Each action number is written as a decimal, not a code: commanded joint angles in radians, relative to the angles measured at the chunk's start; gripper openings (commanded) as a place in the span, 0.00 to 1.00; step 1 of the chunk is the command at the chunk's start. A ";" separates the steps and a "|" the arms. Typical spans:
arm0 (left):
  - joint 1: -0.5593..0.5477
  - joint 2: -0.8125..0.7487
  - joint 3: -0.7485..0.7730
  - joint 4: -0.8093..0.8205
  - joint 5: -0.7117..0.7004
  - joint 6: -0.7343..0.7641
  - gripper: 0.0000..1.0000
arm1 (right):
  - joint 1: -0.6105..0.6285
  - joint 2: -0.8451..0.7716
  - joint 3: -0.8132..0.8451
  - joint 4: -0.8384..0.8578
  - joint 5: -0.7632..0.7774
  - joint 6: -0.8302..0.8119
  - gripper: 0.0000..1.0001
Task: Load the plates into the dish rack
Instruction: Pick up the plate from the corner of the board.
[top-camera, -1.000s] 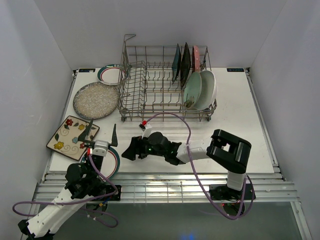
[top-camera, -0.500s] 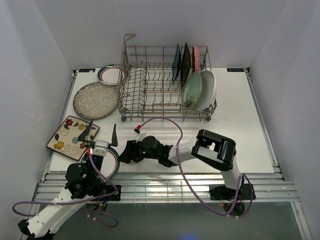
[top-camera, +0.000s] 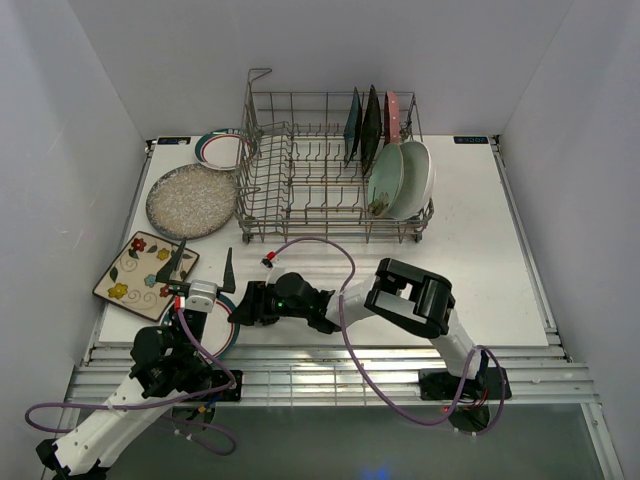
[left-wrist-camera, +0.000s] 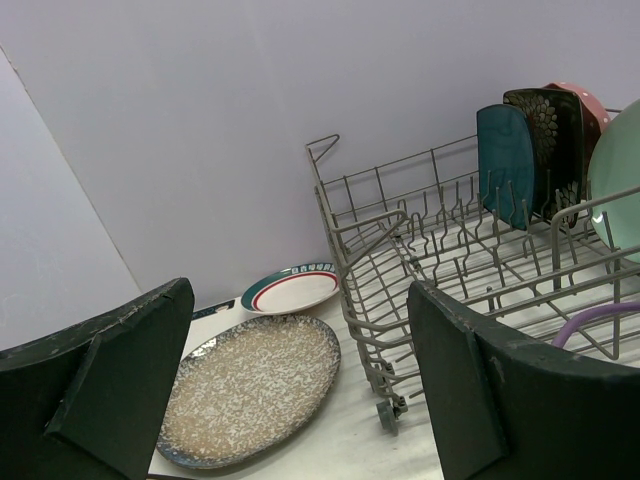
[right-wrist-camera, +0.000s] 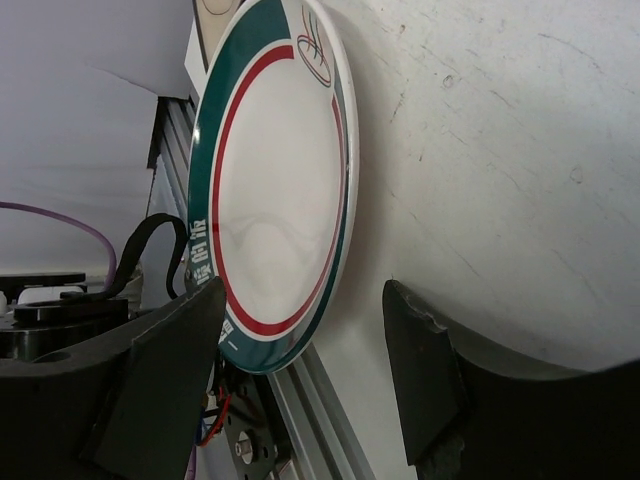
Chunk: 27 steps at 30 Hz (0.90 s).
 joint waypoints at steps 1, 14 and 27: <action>-0.004 -0.065 0.031 -0.002 -0.009 0.009 0.98 | 0.006 0.026 0.050 0.061 -0.014 0.026 0.70; -0.004 -0.066 0.033 0.000 -0.009 0.010 0.98 | 0.014 0.090 0.111 0.067 -0.039 0.047 0.65; -0.004 -0.065 0.031 0.000 -0.003 0.010 0.98 | 0.015 0.106 0.105 0.073 -0.020 0.057 0.42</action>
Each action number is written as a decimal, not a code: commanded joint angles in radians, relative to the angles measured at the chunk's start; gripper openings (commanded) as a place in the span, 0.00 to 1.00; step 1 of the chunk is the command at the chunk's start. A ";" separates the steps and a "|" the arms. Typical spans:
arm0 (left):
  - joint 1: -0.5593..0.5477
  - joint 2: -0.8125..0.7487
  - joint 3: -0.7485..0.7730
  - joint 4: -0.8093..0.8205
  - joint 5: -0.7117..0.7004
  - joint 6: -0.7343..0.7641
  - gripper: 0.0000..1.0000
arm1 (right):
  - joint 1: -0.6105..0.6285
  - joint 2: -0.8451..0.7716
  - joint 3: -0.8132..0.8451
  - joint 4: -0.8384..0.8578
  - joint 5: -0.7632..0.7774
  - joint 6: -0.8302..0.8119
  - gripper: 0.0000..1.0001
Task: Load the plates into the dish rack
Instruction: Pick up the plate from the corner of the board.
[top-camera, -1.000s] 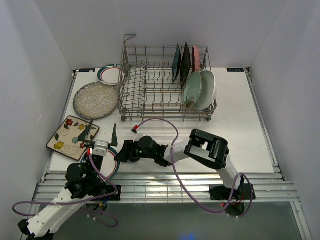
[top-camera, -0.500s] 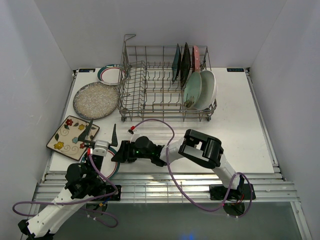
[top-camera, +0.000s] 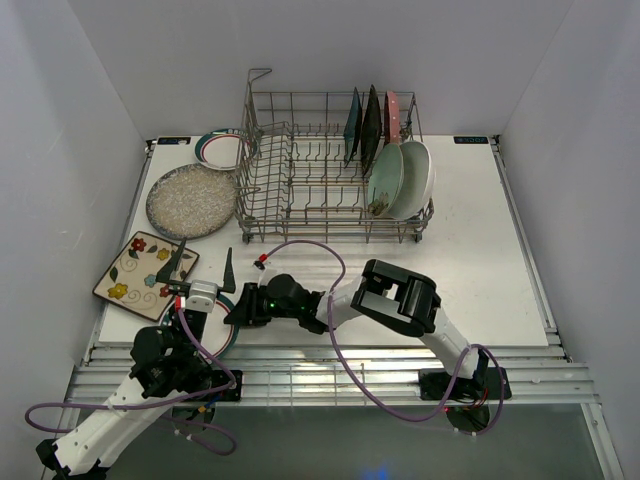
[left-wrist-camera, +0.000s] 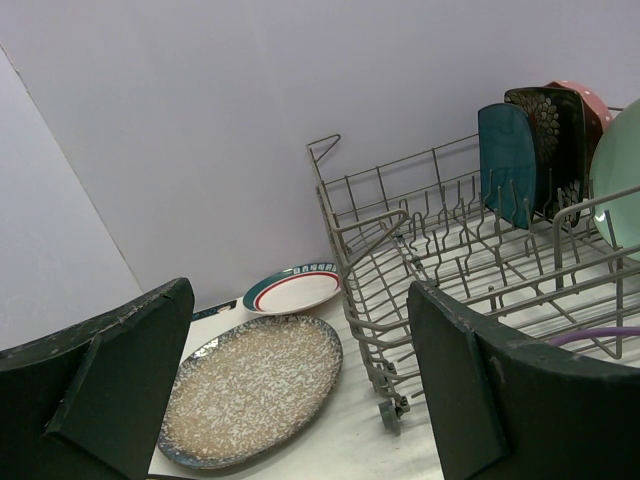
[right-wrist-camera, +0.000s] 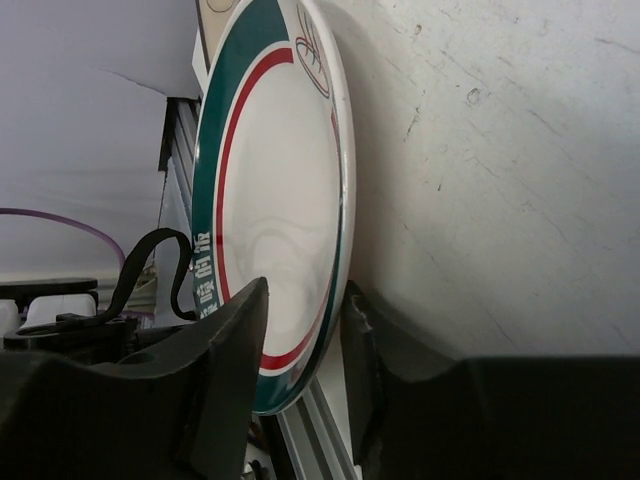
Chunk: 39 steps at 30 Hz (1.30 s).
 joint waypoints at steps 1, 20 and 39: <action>-0.004 -0.065 0.031 0.000 -0.001 0.004 0.98 | 0.008 -0.009 0.002 0.043 0.020 0.002 0.39; -0.004 -0.065 0.035 0.000 -0.009 0.001 0.98 | 0.008 -0.203 -0.176 0.048 0.209 -0.065 0.08; -0.004 -0.066 0.035 0.000 -0.012 0.002 0.98 | 0.006 -0.519 -0.389 -0.058 0.520 -0.231 0.08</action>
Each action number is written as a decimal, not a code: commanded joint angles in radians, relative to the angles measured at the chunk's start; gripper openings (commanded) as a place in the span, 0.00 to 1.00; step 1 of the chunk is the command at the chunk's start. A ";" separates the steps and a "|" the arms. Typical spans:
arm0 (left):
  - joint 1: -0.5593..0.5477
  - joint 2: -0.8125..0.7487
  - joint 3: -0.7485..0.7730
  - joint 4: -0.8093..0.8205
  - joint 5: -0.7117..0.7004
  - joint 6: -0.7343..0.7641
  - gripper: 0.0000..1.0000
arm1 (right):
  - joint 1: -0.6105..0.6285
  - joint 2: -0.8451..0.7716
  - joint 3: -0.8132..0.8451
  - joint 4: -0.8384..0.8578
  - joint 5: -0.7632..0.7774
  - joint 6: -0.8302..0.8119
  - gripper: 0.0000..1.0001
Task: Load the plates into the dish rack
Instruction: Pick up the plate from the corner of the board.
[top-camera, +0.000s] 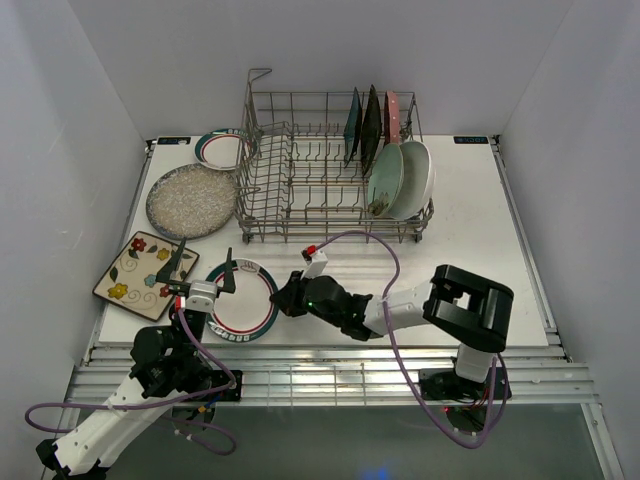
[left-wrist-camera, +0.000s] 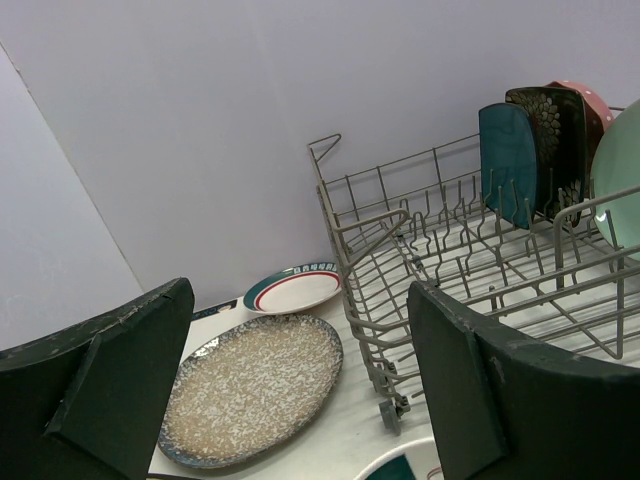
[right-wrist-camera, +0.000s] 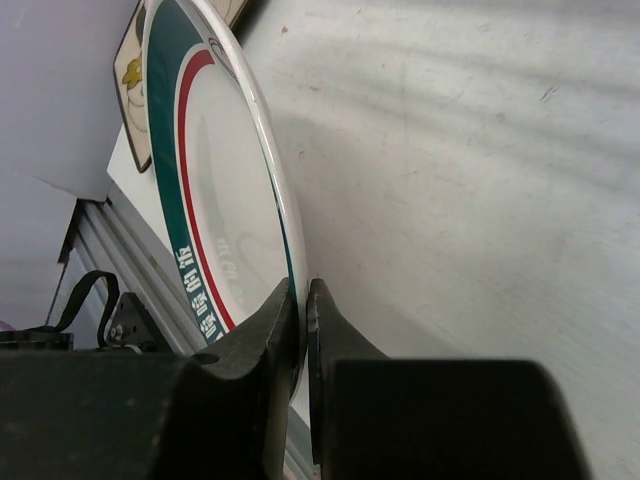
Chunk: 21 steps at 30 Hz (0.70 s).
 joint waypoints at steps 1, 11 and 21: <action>-0.004 -0.066 0.035 0.000 -0.007 0.001 0.98 | 0.008 -0.090 -0.029 0.056 0.116 -0.062 0.08; -0.004 -0.066 0.028 0.000 -0.003 0.011 0.98 | 0.008 -0.285 -0.076 -0.024 0.236 -0.204 0.08; -0.004 -0.066 0.022 0.001 -0.003 0.014 0.98 | 0.008 -0.446 -0.068 -0.163 0.409 -0.300 0.08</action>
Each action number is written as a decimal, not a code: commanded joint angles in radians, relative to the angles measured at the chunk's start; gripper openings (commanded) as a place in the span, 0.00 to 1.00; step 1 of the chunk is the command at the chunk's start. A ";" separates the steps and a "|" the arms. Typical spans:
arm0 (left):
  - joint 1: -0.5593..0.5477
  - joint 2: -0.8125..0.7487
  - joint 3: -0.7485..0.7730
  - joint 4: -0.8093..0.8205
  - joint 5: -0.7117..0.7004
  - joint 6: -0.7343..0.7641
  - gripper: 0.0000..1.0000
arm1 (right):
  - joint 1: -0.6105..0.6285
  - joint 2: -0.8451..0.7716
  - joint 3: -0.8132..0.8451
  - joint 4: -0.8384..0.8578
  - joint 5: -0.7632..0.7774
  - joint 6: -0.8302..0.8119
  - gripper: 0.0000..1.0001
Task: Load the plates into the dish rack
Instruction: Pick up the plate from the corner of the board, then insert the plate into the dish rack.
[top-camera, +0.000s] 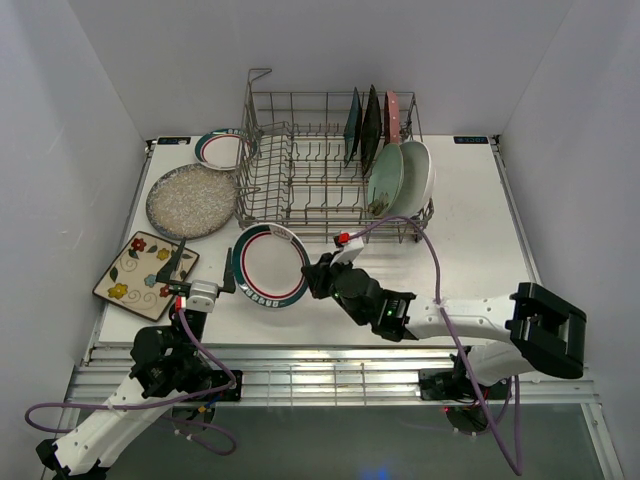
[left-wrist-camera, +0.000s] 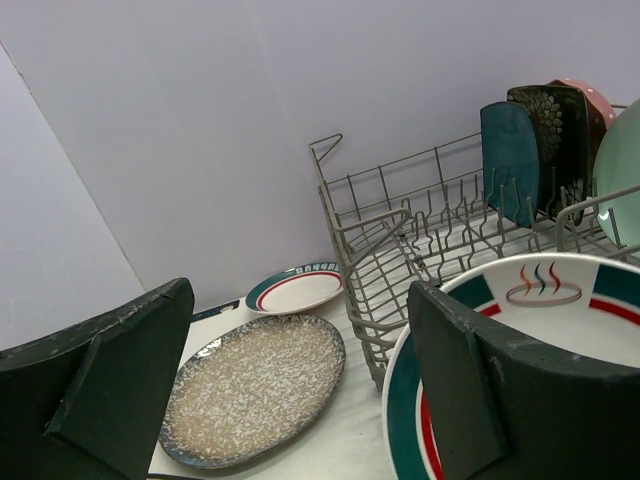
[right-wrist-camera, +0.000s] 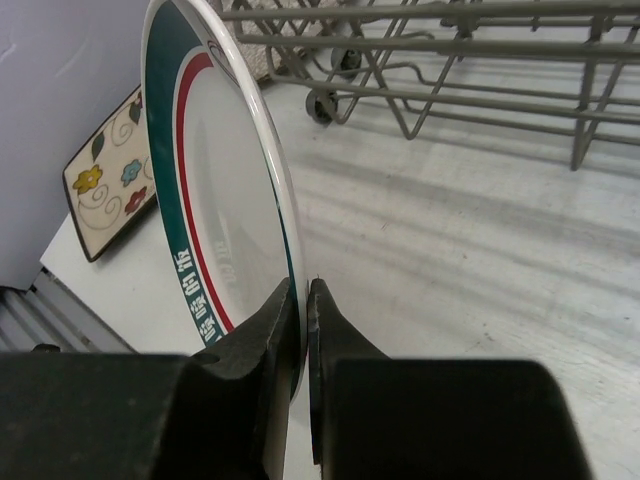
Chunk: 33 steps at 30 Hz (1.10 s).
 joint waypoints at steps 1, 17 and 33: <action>-0.004 -0.066 0.022 0.001 -0.001 0.006 0.98 | 0.006 -0.092 0.011 0.029 0.123 -0.052 0.08; -0.004 -0.055 0.010 0.001 0.020 0.006 0.98 | 0.001 -0.278 0.120 -0.092 0.287 -0.275 0.08; -0.004 -0.058 0.001 0.000 0.015 0.011 0.98 | -0.011 -0.256 0.344 0.035 0.462 -0.607 0.08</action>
